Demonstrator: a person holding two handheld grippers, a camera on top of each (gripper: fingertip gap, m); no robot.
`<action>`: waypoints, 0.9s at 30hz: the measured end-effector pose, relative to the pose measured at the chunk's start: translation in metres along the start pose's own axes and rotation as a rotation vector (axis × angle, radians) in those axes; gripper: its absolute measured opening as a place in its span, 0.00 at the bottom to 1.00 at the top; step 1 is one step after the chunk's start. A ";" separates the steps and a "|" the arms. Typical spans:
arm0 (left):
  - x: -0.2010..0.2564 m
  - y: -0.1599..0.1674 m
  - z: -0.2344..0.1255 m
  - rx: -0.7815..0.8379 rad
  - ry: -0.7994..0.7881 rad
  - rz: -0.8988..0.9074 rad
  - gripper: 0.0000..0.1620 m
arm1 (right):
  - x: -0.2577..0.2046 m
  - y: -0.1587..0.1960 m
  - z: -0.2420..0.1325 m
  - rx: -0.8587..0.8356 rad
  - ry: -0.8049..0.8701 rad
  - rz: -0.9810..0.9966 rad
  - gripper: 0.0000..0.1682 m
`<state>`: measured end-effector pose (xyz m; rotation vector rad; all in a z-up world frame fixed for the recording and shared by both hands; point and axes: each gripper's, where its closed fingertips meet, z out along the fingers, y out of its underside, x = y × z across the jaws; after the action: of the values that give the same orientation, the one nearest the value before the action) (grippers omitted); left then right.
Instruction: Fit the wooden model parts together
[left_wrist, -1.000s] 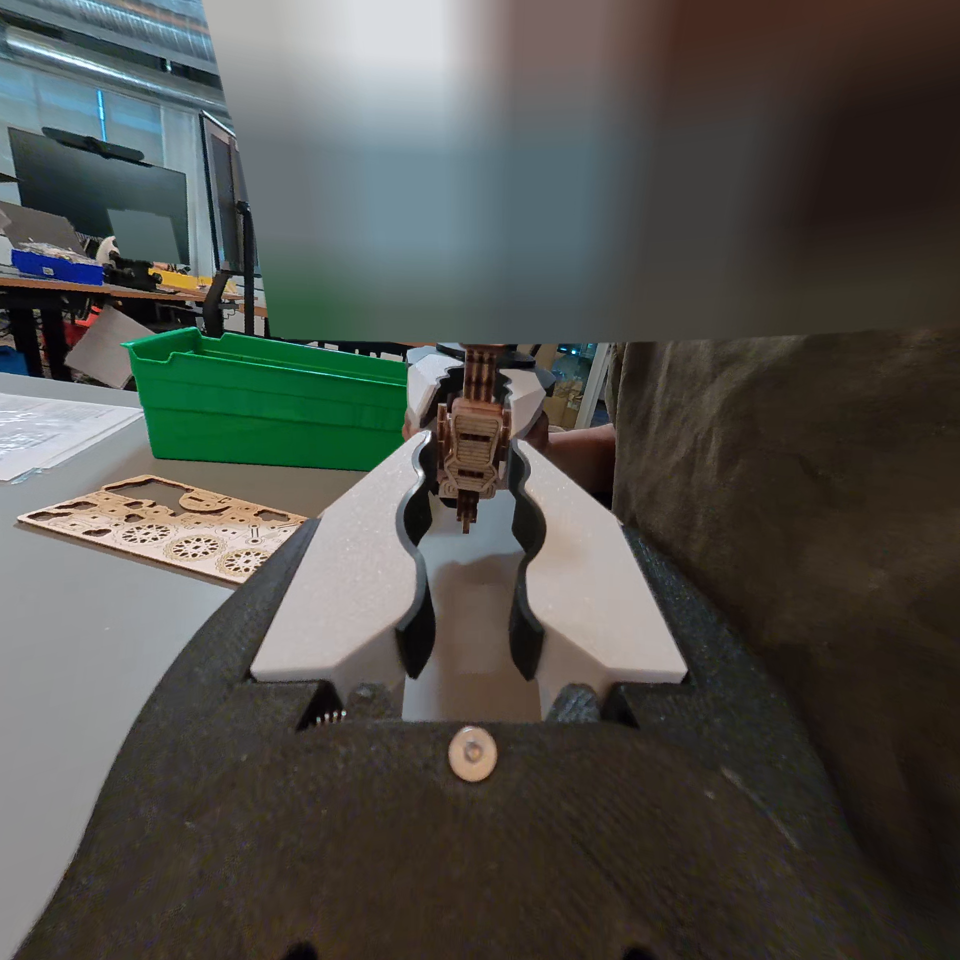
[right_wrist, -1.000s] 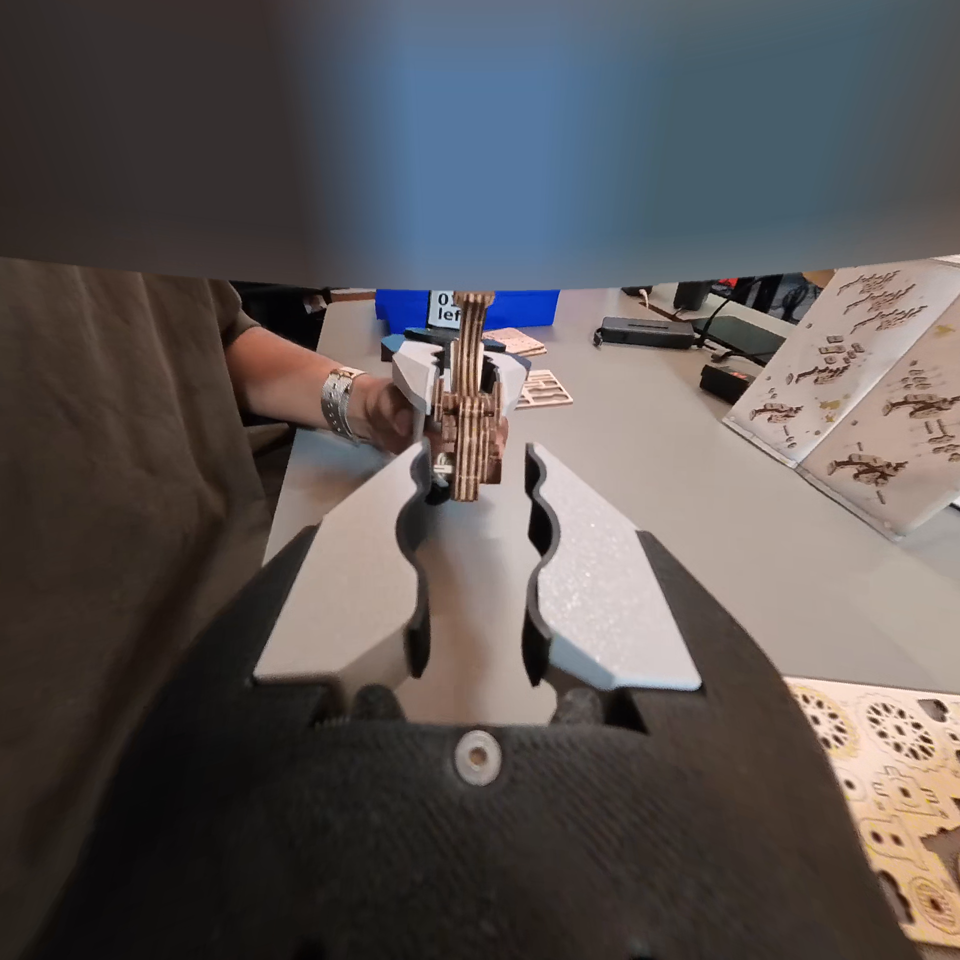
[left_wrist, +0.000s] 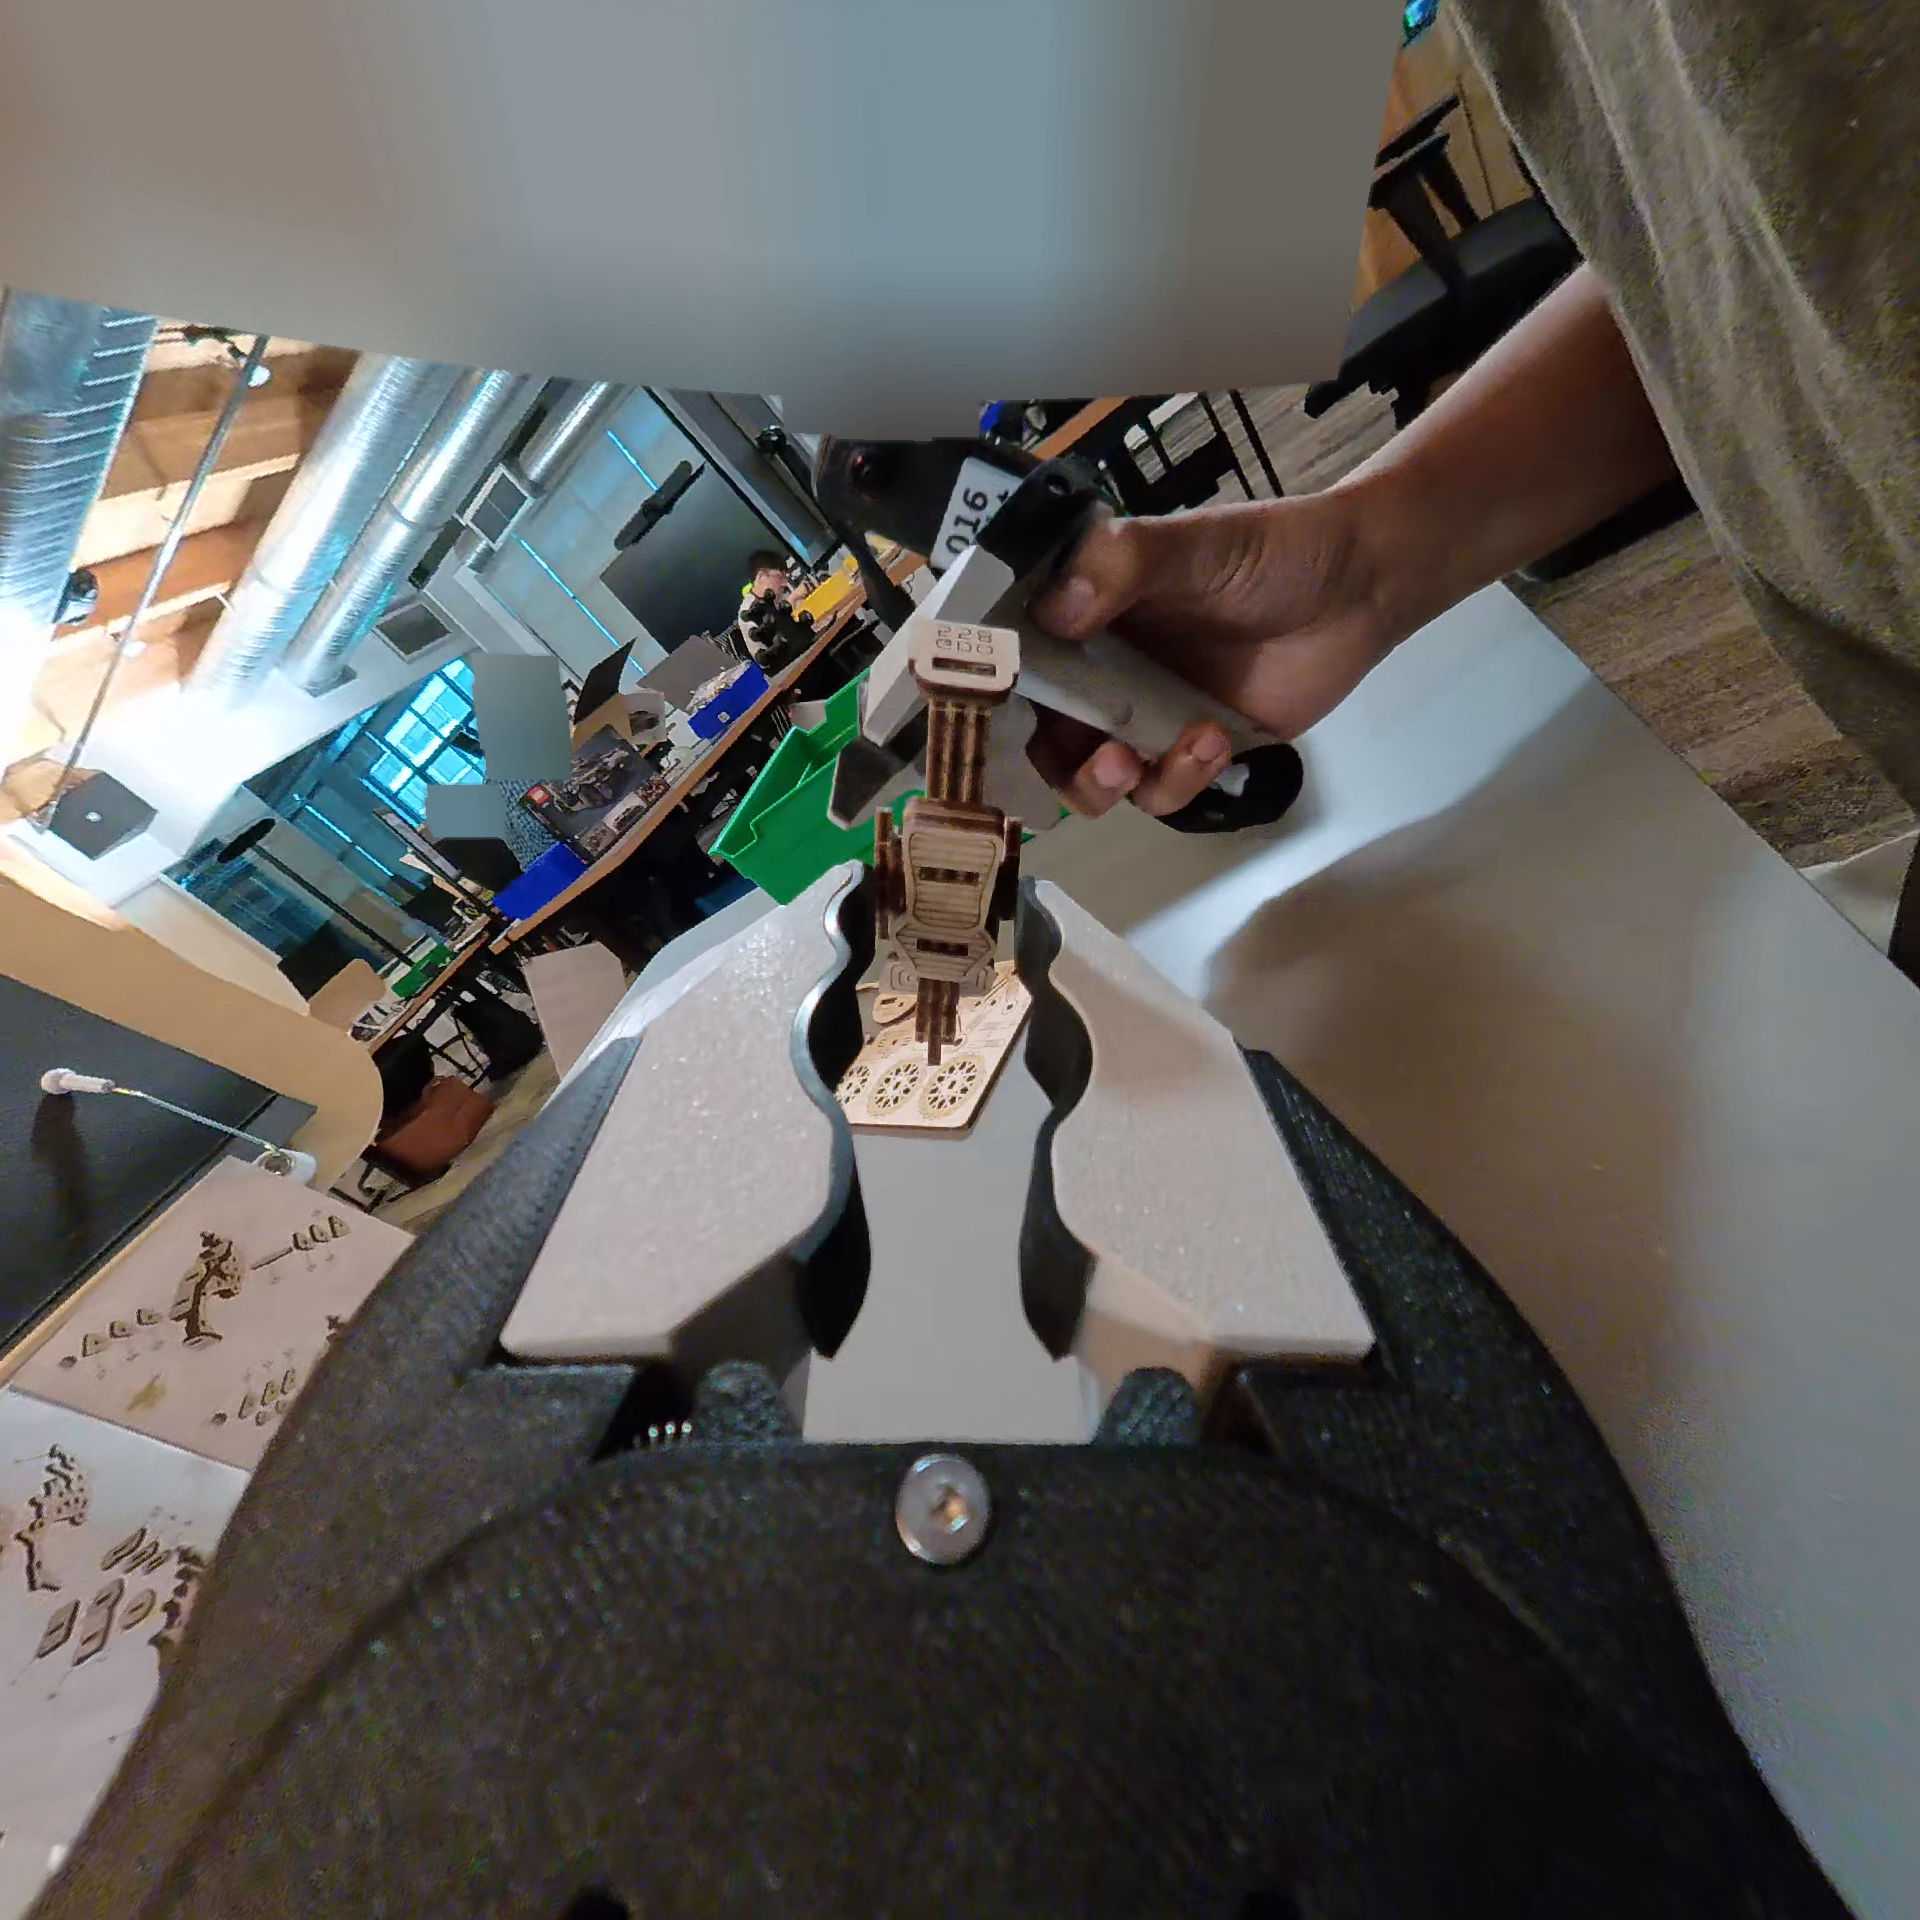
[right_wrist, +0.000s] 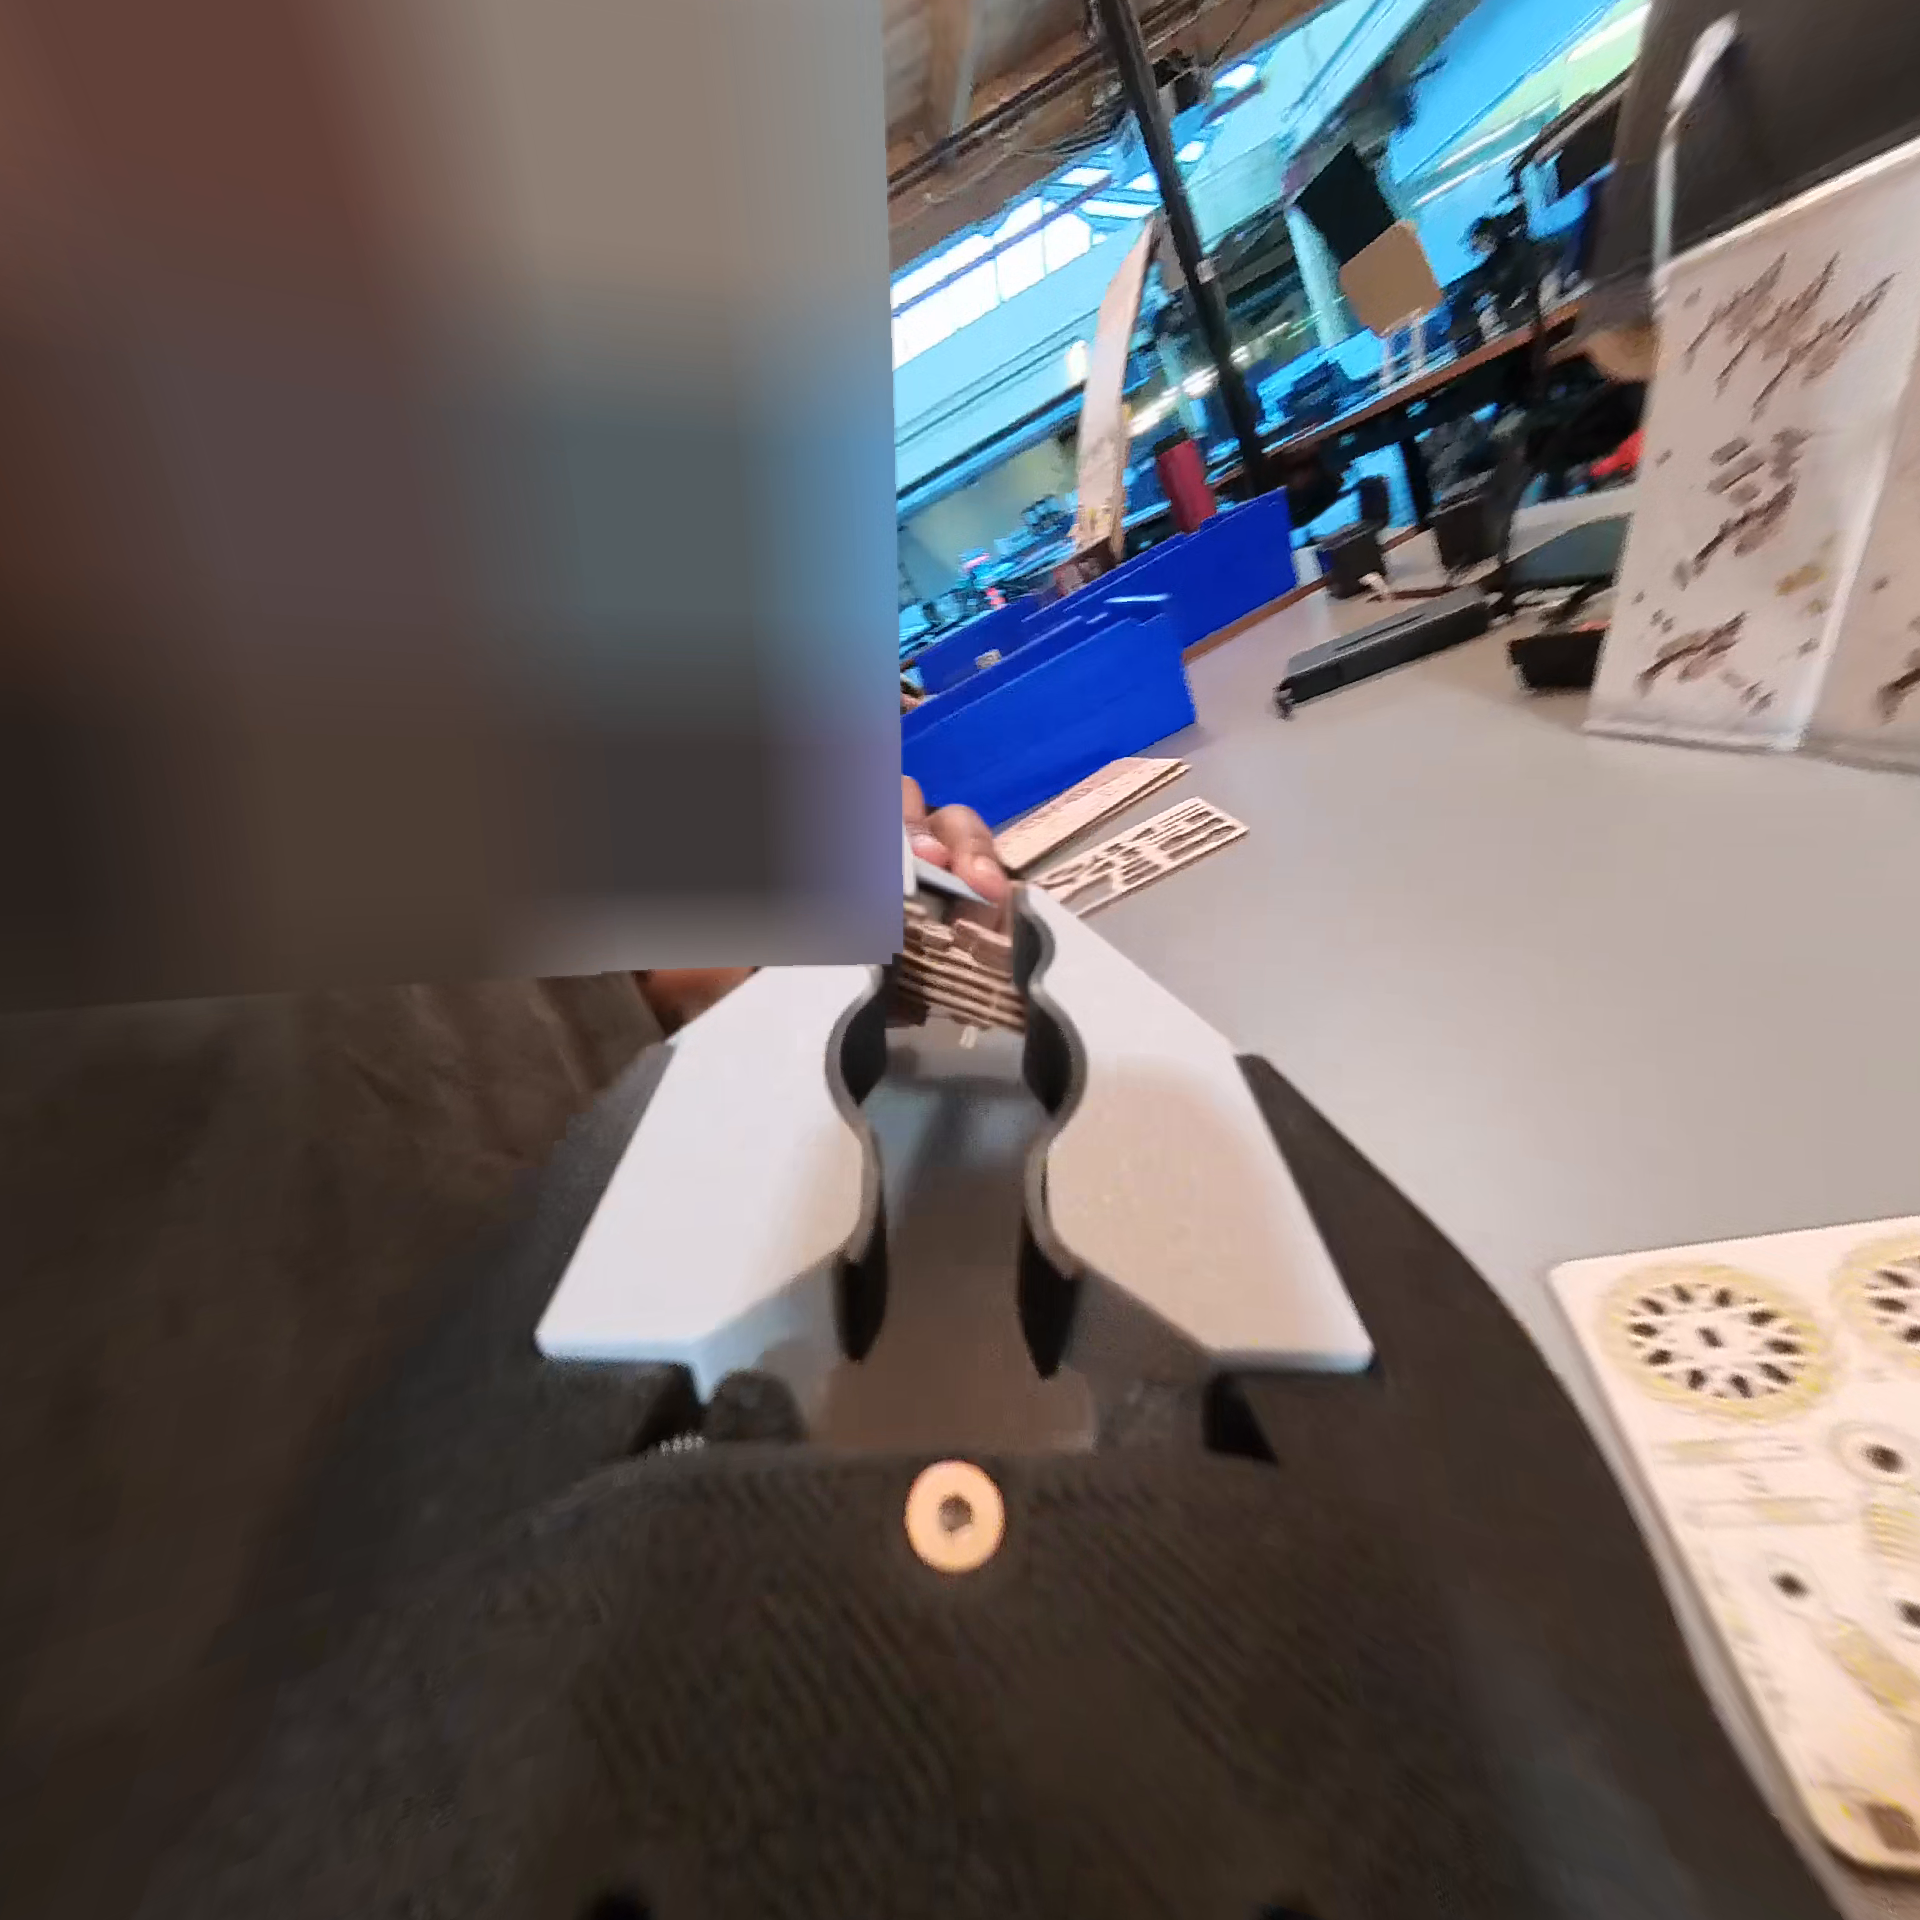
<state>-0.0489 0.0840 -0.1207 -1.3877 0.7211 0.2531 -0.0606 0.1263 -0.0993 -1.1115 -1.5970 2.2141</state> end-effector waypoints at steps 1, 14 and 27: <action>0.001 0.001 0.000 -0.005 0.002 0.005 0.16 | -0.002 0.002 0.001 -0.006 -0.030 0.033 0.09; -0.005 0.002 0.000 -0.023 -0.042 0.062 0.16 | 0.006 0.014 0.004 -0.061 -0.012 0.098 0.09; -0.035 0.012 -0.002 0.024 -0.104 -0.518 0.16 | 0.011 0.009 0.003 -0.022 0.030 0.106 0.11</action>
<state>-0.0835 0.0930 -0.1095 -1.4758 0.2606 -0.0927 -0.0681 0.1270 -0.1118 -1.2566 -1.5889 2.2386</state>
